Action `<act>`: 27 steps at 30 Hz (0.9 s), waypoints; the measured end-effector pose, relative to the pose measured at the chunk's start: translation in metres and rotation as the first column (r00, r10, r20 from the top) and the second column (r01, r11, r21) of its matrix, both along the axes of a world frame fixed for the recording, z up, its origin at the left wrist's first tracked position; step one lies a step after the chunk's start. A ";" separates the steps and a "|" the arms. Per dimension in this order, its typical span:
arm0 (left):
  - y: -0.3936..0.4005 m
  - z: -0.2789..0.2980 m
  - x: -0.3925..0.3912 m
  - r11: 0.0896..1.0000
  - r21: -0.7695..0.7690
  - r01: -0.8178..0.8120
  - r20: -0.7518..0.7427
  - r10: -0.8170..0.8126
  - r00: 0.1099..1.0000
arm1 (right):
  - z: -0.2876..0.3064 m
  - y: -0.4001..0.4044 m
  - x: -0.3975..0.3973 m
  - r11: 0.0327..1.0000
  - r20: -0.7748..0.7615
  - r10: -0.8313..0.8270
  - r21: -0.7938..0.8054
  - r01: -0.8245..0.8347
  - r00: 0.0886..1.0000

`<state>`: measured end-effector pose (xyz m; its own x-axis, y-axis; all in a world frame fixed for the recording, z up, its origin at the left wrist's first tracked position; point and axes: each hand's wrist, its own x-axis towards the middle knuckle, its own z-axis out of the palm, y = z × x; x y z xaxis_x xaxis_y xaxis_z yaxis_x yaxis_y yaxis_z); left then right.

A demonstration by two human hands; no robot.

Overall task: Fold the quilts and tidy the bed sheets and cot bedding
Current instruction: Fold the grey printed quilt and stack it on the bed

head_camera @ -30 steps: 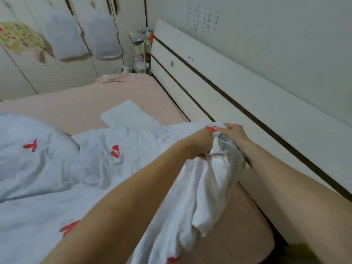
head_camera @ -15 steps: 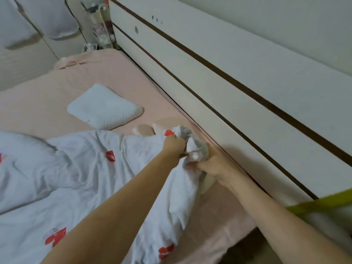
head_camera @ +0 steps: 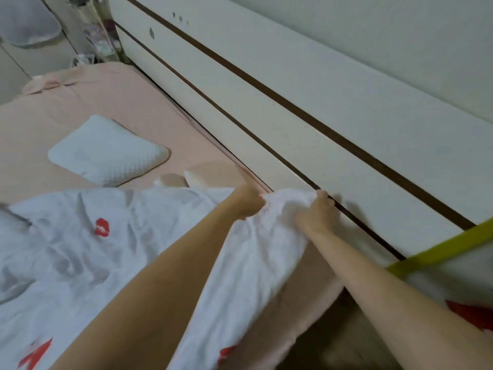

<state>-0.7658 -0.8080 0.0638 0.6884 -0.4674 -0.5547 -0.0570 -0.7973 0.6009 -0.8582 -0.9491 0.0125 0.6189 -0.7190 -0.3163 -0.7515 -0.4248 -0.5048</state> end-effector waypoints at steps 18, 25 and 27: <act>0.356 -0.104 0.121 0.816 0.191 -0.545 0.258 0.494 0.830 | -0.121 0.327 0.288 0.460 -0.003 0.888 0.027 -0.888 0.460; 0.407 -0.147 0.145 0.479 -0.133 -0.868 -0.159 0.854 0.496 | -0.192 0.373 0.363 0.549 -0.199 0.818 -0.009 -0.836 0.540; 0.417 -0.149 0.156 0.357 -0.166 -0.919 -0.233 0.892 0.389 | -0.197 0.378 0.365 0.587 -0.223 0.802 0.114 -0.802 0.555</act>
<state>-0.6097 -0.3907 -0.0851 0.7329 0.2924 -0.6143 0.6718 -0.1686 0.7213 -0.4933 -0.5708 -0.1849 0.8494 0.0377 -0.5264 -0.1888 -0.9097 -0.3699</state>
